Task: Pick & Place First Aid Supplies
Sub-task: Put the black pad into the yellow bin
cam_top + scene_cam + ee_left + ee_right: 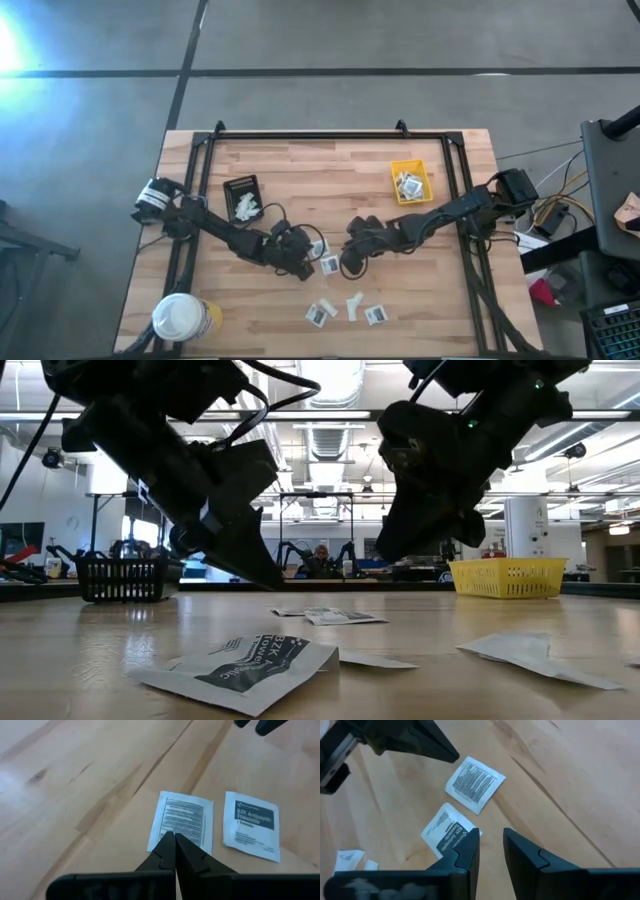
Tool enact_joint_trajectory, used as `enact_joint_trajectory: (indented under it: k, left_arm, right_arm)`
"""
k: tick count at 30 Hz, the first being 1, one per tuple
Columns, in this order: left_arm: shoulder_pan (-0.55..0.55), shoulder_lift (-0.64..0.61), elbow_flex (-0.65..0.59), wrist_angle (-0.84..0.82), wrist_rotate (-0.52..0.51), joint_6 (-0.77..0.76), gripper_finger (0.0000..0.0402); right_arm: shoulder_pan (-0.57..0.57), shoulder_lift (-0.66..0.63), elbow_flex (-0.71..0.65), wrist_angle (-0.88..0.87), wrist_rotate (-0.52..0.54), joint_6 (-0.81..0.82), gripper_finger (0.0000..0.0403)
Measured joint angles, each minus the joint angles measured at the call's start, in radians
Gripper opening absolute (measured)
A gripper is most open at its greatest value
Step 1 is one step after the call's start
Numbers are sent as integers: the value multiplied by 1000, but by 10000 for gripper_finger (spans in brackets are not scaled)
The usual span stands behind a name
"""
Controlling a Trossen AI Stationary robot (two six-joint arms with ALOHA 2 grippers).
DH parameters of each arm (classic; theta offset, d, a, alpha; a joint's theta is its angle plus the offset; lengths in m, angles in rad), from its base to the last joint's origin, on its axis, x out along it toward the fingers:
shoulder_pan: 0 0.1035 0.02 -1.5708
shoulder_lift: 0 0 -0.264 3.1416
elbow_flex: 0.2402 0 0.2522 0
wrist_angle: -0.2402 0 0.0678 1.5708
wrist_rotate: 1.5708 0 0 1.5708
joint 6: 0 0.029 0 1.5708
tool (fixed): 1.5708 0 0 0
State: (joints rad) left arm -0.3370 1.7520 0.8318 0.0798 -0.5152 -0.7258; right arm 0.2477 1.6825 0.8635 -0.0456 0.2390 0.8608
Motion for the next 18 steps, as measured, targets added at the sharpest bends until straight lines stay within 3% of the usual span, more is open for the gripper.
enact_joint_trajectory:
  k: [18]
  left_arm:
    - [10, 76, -2, 54, -4, -4, 0]
  right_arm:
    - [-32, 36, 0, 72, 3, 0, 73]
